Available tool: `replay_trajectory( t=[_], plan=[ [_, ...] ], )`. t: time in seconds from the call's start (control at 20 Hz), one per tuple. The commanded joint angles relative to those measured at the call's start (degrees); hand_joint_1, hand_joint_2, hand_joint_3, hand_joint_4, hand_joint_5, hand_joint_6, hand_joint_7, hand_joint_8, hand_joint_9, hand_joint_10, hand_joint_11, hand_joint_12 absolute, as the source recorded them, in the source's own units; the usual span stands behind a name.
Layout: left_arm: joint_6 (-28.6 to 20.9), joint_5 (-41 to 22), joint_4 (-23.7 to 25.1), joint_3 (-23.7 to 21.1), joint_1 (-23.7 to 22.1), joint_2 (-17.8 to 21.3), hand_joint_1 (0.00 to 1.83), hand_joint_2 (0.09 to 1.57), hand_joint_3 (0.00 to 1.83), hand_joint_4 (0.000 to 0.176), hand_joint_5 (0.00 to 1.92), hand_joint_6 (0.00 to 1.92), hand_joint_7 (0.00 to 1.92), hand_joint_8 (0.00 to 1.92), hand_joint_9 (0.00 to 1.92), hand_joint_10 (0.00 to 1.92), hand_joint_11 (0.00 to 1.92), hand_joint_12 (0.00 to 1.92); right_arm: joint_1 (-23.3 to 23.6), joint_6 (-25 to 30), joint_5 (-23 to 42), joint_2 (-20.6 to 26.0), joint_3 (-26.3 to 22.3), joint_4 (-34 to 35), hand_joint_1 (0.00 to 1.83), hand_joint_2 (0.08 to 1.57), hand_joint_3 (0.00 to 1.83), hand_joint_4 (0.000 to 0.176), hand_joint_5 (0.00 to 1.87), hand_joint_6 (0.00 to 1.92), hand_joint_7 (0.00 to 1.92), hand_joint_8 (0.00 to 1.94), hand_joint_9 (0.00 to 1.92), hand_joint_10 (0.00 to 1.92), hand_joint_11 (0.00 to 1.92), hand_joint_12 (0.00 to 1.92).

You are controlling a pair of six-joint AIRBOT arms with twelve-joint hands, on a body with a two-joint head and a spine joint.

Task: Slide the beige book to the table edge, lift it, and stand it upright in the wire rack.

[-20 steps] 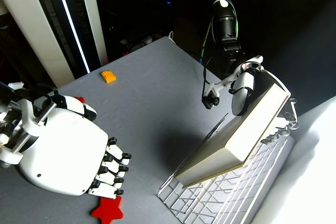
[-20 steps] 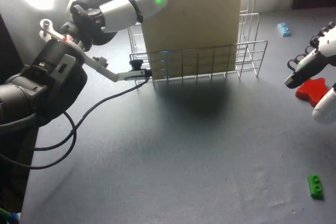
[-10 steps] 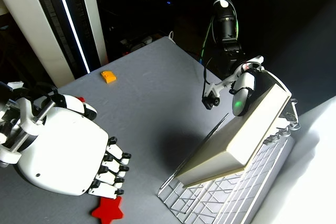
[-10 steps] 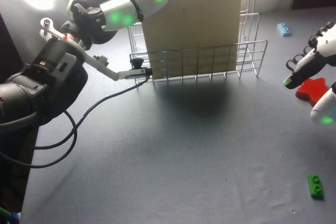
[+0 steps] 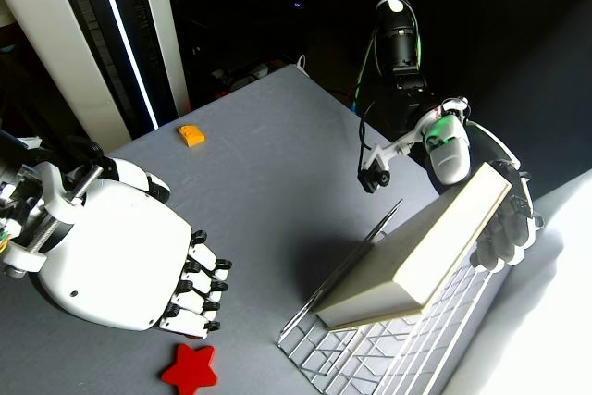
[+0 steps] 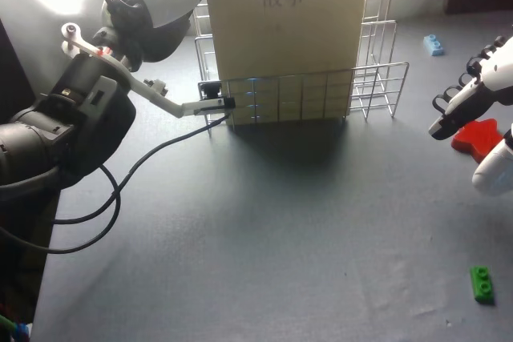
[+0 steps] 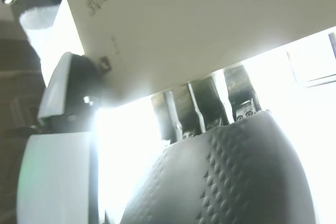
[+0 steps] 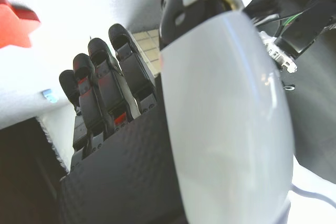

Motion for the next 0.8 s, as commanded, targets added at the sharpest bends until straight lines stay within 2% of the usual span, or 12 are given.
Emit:
replay_trajectory(
  t=[0.0, 0.05, 0.1, 0.2, 0.3, 0.4, 0.5, 0.6, 0.75],
  plan=[
    [-0.8, -7.2, -0.4, 0.1, -0.5, 0.8, 0.88, 1.04, 0.00, 0.000, 0.51, 0.00, 0.44, 0.00, 0.44, 0.00, 0.02, 0.94, 0.3, 0.2, -3.2, 0.4, -0.1, -2.0, 0.27, 1.06, 0.00, 0.000, 0.25, 0.00, 0.25, 0.00, 0.25, 0.00, 0.00, 0.71],
    [-0.8, -7.2, -0.4, -0.3, -0.3, 1.3, 0.87, 1.04, 0.00, 0.000, 0.50, 0.00, 0.44, 0.00, 0.43, 0.00, 0.02, 0.94, 0.3, 0.2, -3.2, 0.5, -0.1, -2.0, 0.27, 1.06, 0.00, 0.000, 0.24, 0.00, 0.24, 0.00, 0.25, 0.00, 0.00, 0.71],
    [-0.8, -7.2, -0.4, -0.7, -0.1, 1.8, 0.80, 1.04, 0.00, 0.000, 0.45, 0.00, 0.39, 0.00, 0.38, 0.00, 0.00, 0.87, 0.2, 0.2, -3.2, 0.5, -0.1, -2.0, 0.27, 1.06, 0.00, 0.000, 0.25, 0.00, 0.25, 0.00, 0.26, 0.01, 0.00, 0.72],
    [-0.8, -7.2, -0.4, -1.5, 0.6, 3.3, 0.76, 1.02, 0.00, 0.000, 0.37, 0.00, 0.31, 0.00, 0.29, 0.00, 0.00, 0.68, 0.0, 0.2, -3.2, 0.5, -0.1, -2.0, 0.26, 1.06, 0.00, 0.000, 0.26, 0.00, 0.26, 0.01, 0.27, 0.01, 0.00, 0.73],
    [-0.7, -7.2, -0.4, -2.2, 0.9, 4.7, 0.75, 1.01, 0.00, 0.000, 0.34, 0.00, 0.29, 0.00, 0.27, 0.00, 0.00, 0.62, -0.3, 0.2, -3.2, 0.6, -0.3, -2.0, 0.27, 1.06, 0.00, 0.000, 0.27, 0.01, 0.28, 0.01, 0.28, 0.01, 0.00, 0.75],
    [-0.7, -7.2, -0.4, -2.7, 1.0, 6.3, 0.71, 0.98, 0.00, 0.000, 0.25, 0.00, 0.21, 0.00, 0.19, 0.00, 0.00, 0.43, -0.5, 0.2, -3.2, 0.9, -0.6, -2.0, 0.27, 1.06, 0.00, 0.000, 0.25, 0.00, 0.26, 0.00, 0.26, 0.00, 0.00, 0.72],
    [-0.7, -7.2, -0.4, -3.5, 0.8, 7.6, 0.68, 0.98, 0.00, 0.000, 0.21, 0.00, 0.18, 0.00, 0.16, 0.00, 0.00, 0.33, -0.6, 0.2, -3.2, 1.1, -0.8, -2.0, 0.26, 1.06, 0.00, 0.000, 0.24, 0.00, 0.25, 0.00, 0.26, 0.00, 0.00, 0.72],
    [-0.5, -7.1, -0.4, -5.2, 0.7, 9.6, 0.64, 0.99, 0.00, 0.000, 0.18, 0.00, 0.14, 0.00, 0.13, 0.00, 0.00, 0.27, -0.7, 0.2, -3.2, 1.3, -1.2, -2.0, 0.28, 1.05, 0.00, 0.000, 0.25, 0.00, 0.27, 0.01, 0.28, 0.01, 0.00, 0.74],
    [0.6, -6.4, -0.3, -8.1, 0.4, 12.9, 0.69, 0.98, 0.00, 0.000, 0.17, 0.00, 0.13, 0.00, 0.12, 0.00, 0.00, 0.27, -0.7, 0.2, -3.2, 1.6, -2.0, -2.0, 0.25, 1.06, 0.00, 0.000, 0.25, 0.00, 0.26, 0.00, 0.26, 0.00, 0.00, 0.70]
  ],
)
